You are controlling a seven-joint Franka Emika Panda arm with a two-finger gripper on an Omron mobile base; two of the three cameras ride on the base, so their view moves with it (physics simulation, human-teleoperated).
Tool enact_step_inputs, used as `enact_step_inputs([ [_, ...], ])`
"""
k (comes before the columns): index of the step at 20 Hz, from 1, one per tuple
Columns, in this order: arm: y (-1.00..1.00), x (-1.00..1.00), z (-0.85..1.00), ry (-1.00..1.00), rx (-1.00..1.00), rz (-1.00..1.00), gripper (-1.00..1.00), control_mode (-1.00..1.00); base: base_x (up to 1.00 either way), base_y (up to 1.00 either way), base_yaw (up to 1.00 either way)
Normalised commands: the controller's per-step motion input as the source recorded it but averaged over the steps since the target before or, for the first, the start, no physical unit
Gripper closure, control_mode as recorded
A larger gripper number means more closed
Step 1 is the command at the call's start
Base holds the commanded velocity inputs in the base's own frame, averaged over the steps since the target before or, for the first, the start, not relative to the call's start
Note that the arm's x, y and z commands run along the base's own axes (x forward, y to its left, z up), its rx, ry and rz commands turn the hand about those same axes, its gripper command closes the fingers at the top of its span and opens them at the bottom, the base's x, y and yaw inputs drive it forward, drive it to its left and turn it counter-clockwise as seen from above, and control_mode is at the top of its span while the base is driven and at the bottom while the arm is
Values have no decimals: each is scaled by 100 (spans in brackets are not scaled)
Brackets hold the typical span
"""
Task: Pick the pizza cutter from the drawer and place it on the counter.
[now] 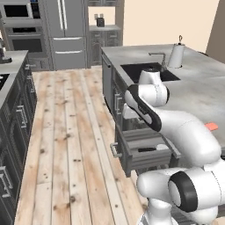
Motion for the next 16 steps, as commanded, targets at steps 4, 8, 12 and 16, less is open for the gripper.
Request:
enact_step_inputs([
  [4,0,49,-68,6,0,0,-100,-100,0,0,0],
  [8,-2,33,-69,0,1,0,-100,-100,0,0,0],
  [12,-12,41,-61,3,4,0,-100,-100,0,0,0],
  [16,-1,26,-59,7,2,0,-100,-100,0,0,0],
])
